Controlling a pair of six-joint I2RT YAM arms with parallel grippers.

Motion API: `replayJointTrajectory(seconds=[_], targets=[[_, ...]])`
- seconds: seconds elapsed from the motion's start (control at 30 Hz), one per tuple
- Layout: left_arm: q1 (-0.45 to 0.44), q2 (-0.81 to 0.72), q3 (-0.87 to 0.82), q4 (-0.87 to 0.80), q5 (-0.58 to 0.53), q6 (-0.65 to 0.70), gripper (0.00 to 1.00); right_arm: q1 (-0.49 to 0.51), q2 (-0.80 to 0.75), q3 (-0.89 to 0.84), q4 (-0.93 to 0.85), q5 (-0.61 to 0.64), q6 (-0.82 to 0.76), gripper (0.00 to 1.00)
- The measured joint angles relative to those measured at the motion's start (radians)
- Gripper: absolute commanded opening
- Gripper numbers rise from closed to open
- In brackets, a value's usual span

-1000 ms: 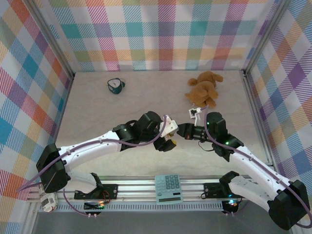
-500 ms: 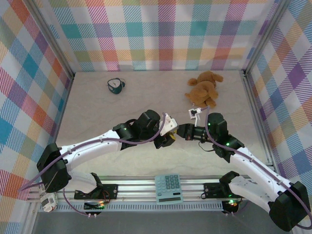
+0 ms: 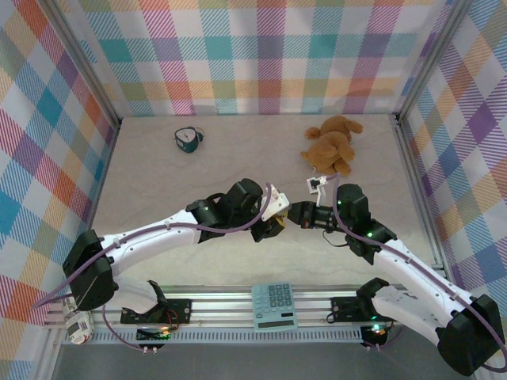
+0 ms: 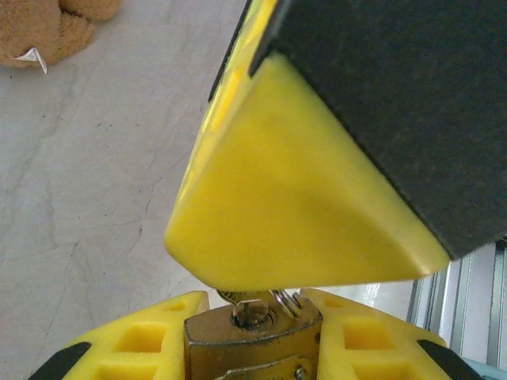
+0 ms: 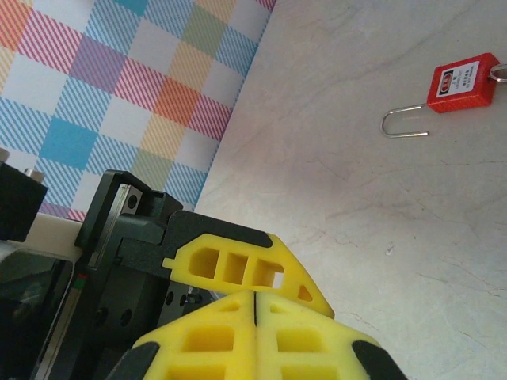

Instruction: Unlock with the key

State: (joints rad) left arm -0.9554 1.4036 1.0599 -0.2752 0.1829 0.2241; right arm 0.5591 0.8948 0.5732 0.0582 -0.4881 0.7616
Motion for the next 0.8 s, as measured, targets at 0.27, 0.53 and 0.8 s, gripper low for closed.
replayJointTrajectory(seconds=[0.27, 0.53, 0.8], targets=[[-0.02, 0.009, 0.011, -0.021, -0.053, 0.006, 0.0, 0.0, 0.0, 0.0, -0.024, 0.008, -0.016, 0.1], [-0.024, 0.01, 0.011, -0.063, -0.091, 0.007, 0.0, 0.0, 0.0, 0.011, -0.044, 0.005, -0.034, 0.25], [-0.024, 0.01, 0.011, -0.068, -0.098, 0.008, 0.0, 0.0, 0.004, 0.033, -0.08, 0.004, -0.058, 0.26]])
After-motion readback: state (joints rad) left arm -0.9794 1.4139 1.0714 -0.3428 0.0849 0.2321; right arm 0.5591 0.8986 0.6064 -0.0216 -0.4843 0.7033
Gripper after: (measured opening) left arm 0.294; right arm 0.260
